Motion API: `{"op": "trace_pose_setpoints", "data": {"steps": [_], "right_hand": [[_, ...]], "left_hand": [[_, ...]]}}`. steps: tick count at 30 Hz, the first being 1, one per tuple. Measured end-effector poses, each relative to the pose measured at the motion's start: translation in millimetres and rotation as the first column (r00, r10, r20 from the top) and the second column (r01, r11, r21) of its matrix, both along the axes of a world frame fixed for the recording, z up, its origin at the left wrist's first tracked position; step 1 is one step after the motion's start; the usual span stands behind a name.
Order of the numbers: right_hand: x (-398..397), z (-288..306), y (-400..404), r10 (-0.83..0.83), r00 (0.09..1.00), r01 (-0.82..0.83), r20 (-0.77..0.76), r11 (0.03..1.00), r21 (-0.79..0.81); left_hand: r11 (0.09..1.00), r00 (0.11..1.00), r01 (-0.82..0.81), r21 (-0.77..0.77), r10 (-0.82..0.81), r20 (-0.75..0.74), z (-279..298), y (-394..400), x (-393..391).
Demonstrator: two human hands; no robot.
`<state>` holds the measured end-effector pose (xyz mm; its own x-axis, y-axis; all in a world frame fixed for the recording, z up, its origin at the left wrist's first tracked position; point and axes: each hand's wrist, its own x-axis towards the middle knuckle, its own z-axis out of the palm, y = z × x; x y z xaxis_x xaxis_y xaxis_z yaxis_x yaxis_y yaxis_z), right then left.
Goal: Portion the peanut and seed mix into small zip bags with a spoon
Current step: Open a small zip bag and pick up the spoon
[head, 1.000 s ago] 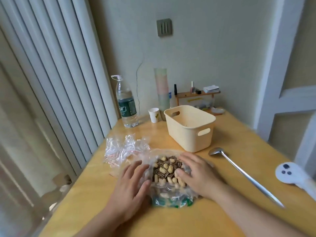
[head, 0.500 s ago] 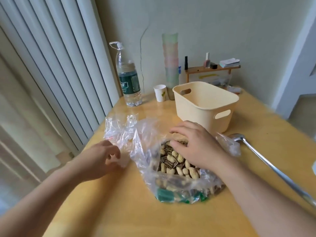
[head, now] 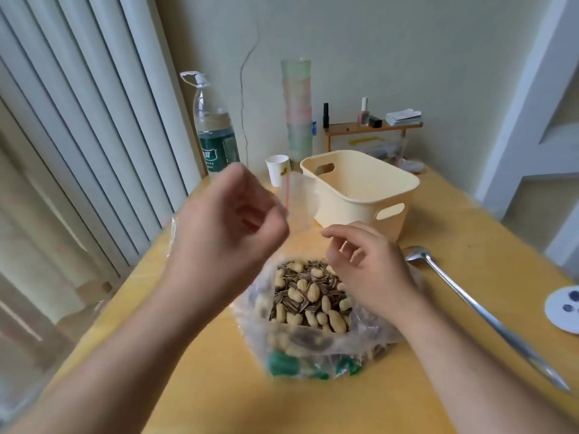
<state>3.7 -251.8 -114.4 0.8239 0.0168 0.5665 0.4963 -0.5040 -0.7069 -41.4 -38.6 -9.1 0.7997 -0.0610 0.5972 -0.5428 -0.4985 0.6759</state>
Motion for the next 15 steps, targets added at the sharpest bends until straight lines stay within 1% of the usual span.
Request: {"op": "trace_pose_setpoints", "data": {"steps": [2, 4, 5, 7, 9, 11, 12, 13, 15], "right_hand": [[-2, 3, -4, -0.016, 0.999, 0.01, 0.035, 0.989, 0.15], [-3, 4, -7, -0.04, 0.998, 0.025, 0.053, 0.964, 0.265], [-2, 4, -7, -0.058, 0.997, 0.037, 0.06, 0.954, 0.298], [-1, 3, -5, -0.107, 0.992, 0.079, 0.07, 0.942, 0.325], [0, 2, -3, -0.148, 0.978, 0.101, 0.145, 0.952, 0.29], [0, 2, 0, -0.12, 0.962, 0.067, 0.245, 0.975, 0.213], [0, 2, 2, -0.073, 0.966, 0.028, 0.249, 0.983, 0.18], [1, 2, 4, -0.025, 0.975, -0.008, 0.219, 0.989, 0.147], [4, 2, 7, 0.066, 0.992, -0.072, 0.103, 0.996, 0.049]], "left_hand": [[0.995, 0.997, 0.013, 0.094, -0.006, -0.076, -14, -23, 14], [0.99, 0.989, 0.006, 0.139, 0.015, -0.149, -35, -32, 34], [0.991, 0.984, 0.006, 0.132, 0.018, -0.178, -44, -32, 43], [0.999, 0.975, 0.001, 0.048, 0.01, -0.224, -57, -29, 57], [0.999, 0.971, -0.034, 0.004, 0.034, -0.238, -61, -25, 63], [0.998, 0.976, -0.056, 0.04, 0.064, -0.211, -65, -23, 67], [0.998, 0.979, -0.035, 0.05, 0.045, -0.199, -66, -22, 67], [0.999, 0.981, 0.011, 0.054, 0.0, -0.193, -69, -22, 68], [0.989, 0.982, 0.115, 0.095, -0.099, -0.164, -75, -22, 65]]}}
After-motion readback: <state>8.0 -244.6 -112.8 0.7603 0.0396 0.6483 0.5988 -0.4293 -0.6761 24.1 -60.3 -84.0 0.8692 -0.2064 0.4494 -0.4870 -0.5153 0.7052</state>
